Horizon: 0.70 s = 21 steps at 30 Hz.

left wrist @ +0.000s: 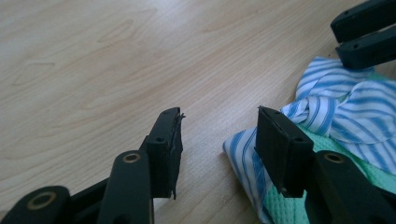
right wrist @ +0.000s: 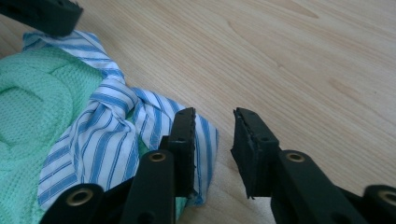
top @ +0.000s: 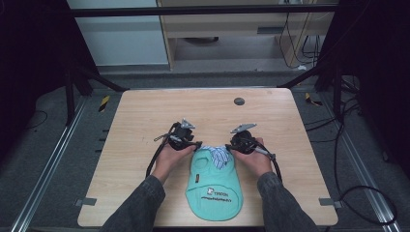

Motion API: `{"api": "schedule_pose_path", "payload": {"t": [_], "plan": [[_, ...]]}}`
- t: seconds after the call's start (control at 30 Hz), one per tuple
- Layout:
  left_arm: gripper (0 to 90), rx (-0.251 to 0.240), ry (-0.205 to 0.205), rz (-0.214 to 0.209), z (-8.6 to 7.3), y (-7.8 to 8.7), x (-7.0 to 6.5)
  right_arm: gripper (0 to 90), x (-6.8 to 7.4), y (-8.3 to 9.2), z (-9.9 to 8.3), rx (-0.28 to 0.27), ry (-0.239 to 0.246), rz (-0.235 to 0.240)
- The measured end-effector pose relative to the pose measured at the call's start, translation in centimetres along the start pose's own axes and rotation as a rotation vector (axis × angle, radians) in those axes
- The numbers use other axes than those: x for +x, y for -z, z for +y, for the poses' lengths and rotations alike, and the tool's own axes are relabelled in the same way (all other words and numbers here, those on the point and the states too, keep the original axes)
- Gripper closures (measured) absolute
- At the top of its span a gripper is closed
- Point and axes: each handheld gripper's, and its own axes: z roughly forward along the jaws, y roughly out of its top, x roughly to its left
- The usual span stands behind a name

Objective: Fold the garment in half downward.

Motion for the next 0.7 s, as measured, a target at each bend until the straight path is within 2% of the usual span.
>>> {"api": "schedule_pose_path", "payload": {"t": [0.07,0.1,0.3,0.53,0.6,0.7], "plan": [[50.7,0.030,-0.018,-0.006,-0.2,-0.6,-0.2,67.1,0.0,0.0,-0.1,0.001,0.000,0.000],[50.8,0.042,-0.034,0.011,-0.3,-0.8,-0.4,67.0,0.2,0.0,-0.2,0.004,0.004,0.001],[49.6,0.060,-0.046,0.012,-0.7,-1.3,-0.5,65.7,0.6,-0.1,-0.5,0.021,0.007,0.013],[50.0,0.051,-0.056,-0.003,-0.9,-1.7,-0.3,61.2,0.8,-0.6,-0.5,0.050,0.007,0.016],[52.8,0.044,-0.051,-0.013,-0.9,-1.8,-0.2,60.5,0.7,-0.7,-0.5,0.056,-0.005,0.019],[52.5,0.031,-0.045,-0.015,-0.8,-2.0,0.1,60.4,0.6,-0.7,-0.6,0.062,-0.010,0.021]]}}
